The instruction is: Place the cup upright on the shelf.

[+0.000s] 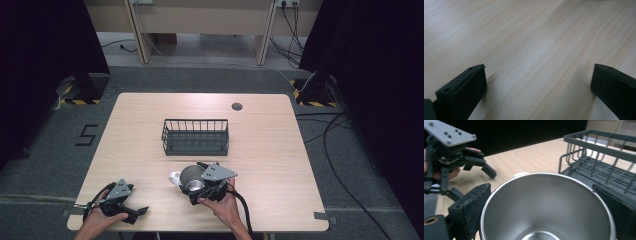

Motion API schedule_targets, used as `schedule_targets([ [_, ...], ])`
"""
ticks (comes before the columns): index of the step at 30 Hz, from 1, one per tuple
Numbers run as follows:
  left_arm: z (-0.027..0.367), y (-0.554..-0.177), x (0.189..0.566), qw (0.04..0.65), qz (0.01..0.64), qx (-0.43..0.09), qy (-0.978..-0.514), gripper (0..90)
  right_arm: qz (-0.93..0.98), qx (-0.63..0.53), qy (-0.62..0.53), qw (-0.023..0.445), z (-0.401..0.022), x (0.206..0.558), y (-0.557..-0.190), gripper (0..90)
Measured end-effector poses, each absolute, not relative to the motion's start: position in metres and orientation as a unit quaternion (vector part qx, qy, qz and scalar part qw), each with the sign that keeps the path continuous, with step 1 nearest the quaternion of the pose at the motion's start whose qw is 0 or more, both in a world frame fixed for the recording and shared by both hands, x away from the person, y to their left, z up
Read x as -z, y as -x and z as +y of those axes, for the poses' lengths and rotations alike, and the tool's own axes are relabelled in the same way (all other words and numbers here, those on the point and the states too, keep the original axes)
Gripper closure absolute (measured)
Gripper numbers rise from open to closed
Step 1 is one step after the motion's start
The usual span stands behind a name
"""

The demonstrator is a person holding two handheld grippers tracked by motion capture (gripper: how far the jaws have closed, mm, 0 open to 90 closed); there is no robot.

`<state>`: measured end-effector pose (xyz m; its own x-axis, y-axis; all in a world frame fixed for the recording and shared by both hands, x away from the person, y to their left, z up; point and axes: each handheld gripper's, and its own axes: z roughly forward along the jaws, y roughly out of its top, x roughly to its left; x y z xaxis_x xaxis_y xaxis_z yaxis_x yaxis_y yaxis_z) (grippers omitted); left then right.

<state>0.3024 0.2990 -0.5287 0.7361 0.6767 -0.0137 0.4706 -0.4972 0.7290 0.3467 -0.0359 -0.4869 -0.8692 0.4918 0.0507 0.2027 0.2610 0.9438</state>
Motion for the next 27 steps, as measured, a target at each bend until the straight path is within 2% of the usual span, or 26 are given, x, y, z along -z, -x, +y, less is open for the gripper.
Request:
schedule_targets([
  [13,0.299,-0.302,0.529,0.373,0.337,-0.138,-0.853,0.0,0.785,-0.58,-0.191,0.102,-0.038,0.484,-0.355,6.3],
  [27,0.299,-0.302,0.529,0.373,0.337,-0.138,-0.854,0.0,0.781,-0.591,-0.175,0.1,-0.041,0.449,-0.375,6.3],
])
